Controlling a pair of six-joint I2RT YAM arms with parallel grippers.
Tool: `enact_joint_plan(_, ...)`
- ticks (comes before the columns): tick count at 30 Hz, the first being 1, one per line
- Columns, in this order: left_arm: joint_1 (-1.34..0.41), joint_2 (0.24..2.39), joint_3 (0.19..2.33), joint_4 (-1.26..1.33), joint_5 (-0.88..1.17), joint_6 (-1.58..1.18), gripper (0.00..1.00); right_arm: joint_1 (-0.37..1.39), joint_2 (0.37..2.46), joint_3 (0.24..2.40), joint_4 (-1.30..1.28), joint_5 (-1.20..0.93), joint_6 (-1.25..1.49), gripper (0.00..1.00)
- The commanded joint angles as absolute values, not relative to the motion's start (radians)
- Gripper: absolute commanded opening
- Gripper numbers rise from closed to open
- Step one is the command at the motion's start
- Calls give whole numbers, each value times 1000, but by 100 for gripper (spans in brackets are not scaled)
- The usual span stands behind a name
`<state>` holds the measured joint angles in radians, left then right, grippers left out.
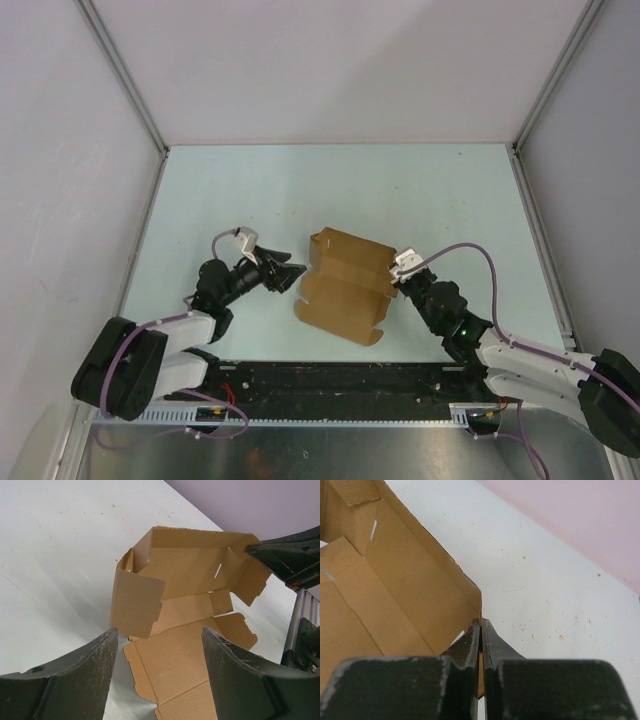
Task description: Fold the paper box
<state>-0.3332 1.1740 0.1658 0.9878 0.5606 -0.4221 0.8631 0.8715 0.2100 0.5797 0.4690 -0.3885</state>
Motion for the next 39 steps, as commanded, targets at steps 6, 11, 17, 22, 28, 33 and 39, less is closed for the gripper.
enact_joint_plan(6, -353, 1327, 184, 1170, 531, -425, 73, 868, 828, 193, 664, 383, -414, 5)
enact_joint_plan(11, -353, 1397, 204, 1226, 514, -407, 73, 868, 825, 187, 667, 376, -403, 6)
enact_joint_plan(17, -351, 1512, 267, 1285, 598, -376, 72, 867, 831, 166, 721, 383, -387, 5)
enact_joint_plan(22, -342, 1572, 287, 1359, 666, -390, 71, 868, 838, 149, 750, 388, -388, 4)
enact_joint_plan(28, -342, 1604, 285, 1374, 692, -359, 71, 868, 850, 132, 784, 393, -390, 4)
enact_joint_plan(33, -344, 1652, 290, 1388, 718, -357, 69, 870, 851, 132, 788, 393, -390, 4)
enact_joint_plan(39, -356, 1720, 310, 1408, 741, -357, 59, 870, 853, 129, 796, 388, -382, 4)
